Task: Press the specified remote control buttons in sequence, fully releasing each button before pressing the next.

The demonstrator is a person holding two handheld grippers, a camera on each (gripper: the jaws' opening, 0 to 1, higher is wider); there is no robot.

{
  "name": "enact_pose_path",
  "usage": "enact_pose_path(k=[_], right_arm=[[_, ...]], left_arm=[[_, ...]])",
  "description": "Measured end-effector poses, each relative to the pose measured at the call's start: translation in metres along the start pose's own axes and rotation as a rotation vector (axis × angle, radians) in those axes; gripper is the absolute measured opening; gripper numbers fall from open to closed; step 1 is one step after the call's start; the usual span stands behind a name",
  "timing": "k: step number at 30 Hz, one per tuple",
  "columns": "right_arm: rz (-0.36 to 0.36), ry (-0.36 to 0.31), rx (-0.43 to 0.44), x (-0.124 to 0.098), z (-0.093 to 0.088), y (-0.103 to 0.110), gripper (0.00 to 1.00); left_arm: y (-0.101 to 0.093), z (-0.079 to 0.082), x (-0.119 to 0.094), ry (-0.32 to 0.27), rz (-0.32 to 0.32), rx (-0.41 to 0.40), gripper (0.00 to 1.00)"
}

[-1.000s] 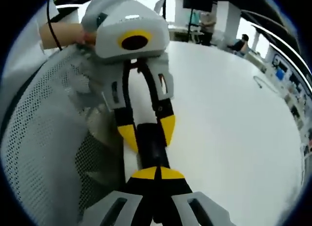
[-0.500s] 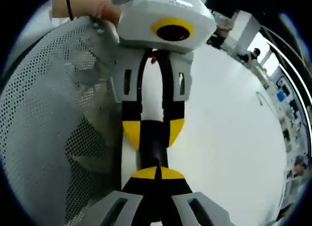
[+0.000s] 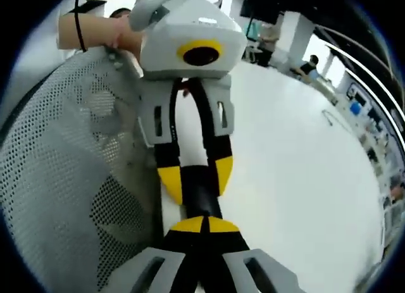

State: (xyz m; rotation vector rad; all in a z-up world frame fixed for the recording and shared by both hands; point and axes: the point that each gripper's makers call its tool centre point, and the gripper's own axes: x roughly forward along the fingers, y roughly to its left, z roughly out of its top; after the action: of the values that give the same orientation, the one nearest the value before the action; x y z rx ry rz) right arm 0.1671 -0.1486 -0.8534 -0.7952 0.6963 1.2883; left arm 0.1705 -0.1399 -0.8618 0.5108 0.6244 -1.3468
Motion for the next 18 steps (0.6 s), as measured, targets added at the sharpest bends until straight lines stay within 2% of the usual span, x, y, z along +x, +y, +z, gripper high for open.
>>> enact_pose_path(k=[11,16,18], right_arm=[[0.059,0.108,-0.029,0.0025,-0.0004,-0.0018,0.00],[0.064,0.104,-0.003,0.0023,-0.0020,-0.0027,0.00],[0.054,0.105,-0.038,0.0024,-0.0013,-0.0022,0.00]], left_arm=[[0.0003,0.0000,0.0000,0.000,0.000,0.000,0.24],[0.0002,0.0001,0.0001,0.001,0.000,-0.001,0.24],[0.0003,0.0000,0.0002,0.001,0.000,0.000,0.24]])
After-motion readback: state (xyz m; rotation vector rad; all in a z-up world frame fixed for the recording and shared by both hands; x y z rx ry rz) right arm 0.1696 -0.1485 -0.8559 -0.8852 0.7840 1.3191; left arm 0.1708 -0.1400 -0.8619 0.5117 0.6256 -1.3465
